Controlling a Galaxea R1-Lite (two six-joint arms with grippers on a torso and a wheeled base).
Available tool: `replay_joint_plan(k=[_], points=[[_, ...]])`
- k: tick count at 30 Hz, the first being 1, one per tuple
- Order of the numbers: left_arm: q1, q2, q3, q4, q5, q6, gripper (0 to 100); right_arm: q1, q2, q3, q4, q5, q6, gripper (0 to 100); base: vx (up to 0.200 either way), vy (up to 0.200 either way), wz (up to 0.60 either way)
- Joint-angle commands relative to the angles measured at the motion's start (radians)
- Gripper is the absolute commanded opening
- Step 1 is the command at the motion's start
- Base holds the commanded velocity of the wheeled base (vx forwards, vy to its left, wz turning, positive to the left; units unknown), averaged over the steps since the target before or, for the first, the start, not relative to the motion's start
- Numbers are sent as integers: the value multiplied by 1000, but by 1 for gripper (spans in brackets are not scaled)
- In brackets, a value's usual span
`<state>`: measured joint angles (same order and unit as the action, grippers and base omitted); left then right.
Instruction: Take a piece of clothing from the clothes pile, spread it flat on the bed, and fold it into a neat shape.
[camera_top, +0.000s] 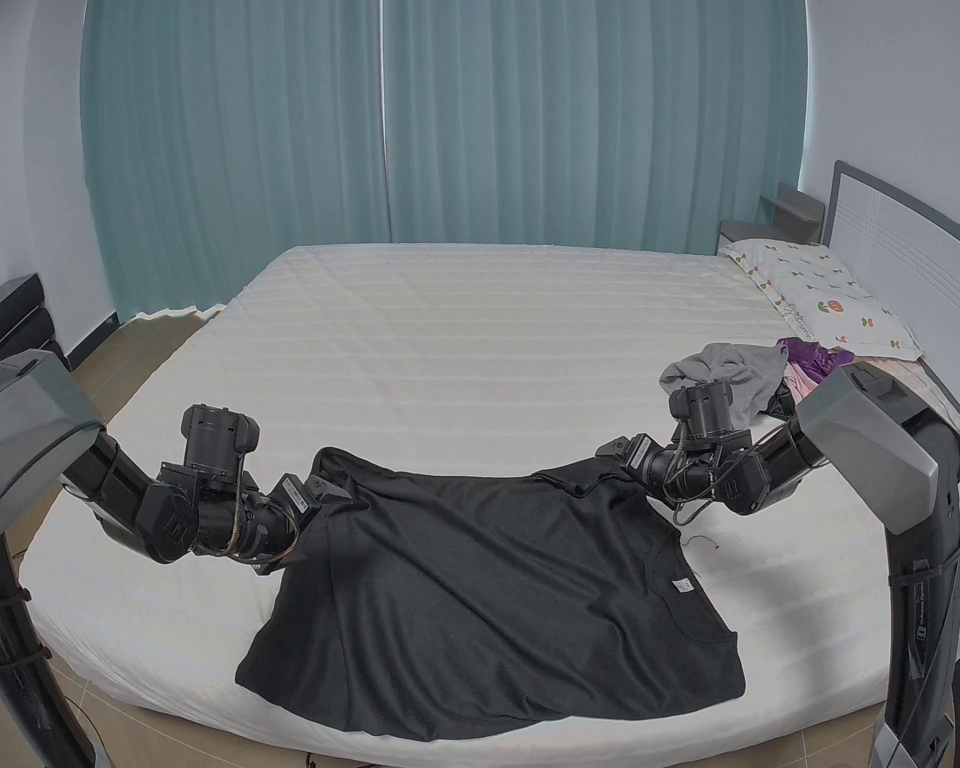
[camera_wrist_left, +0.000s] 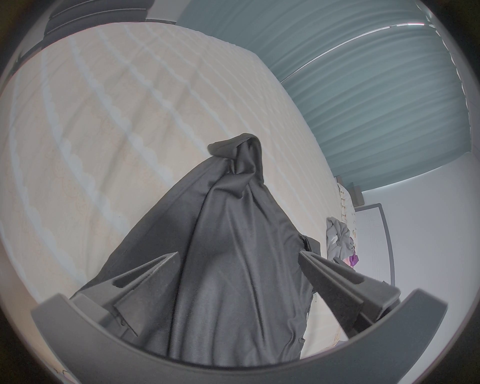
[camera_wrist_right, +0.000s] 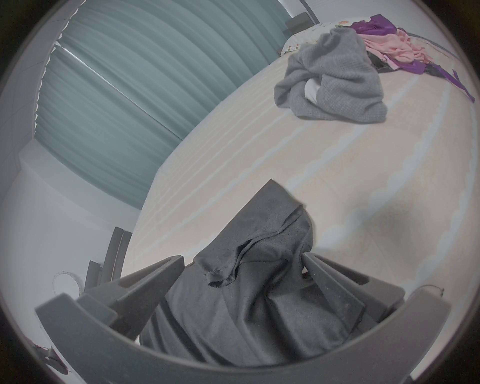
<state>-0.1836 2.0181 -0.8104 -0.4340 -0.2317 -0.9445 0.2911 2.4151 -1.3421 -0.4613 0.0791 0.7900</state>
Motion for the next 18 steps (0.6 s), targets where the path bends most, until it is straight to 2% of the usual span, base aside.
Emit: replay_joint_plan(k=[1,9,13,18], points=[[1,21,16,-5,0,-2,100,5,85,-94,44,-1,3,100,0,0,0],[3,21,25,-6,0,-19,100,10,170,-250,110,-7,5,100,0,0,0],[6,19,25,-6,0,-19,100,10,245,-371,115,-59,3,100,0,0,0],[10,22,23,-8,0,-19,100,7,303,-496,101,-75,8,100,0,0,0]])
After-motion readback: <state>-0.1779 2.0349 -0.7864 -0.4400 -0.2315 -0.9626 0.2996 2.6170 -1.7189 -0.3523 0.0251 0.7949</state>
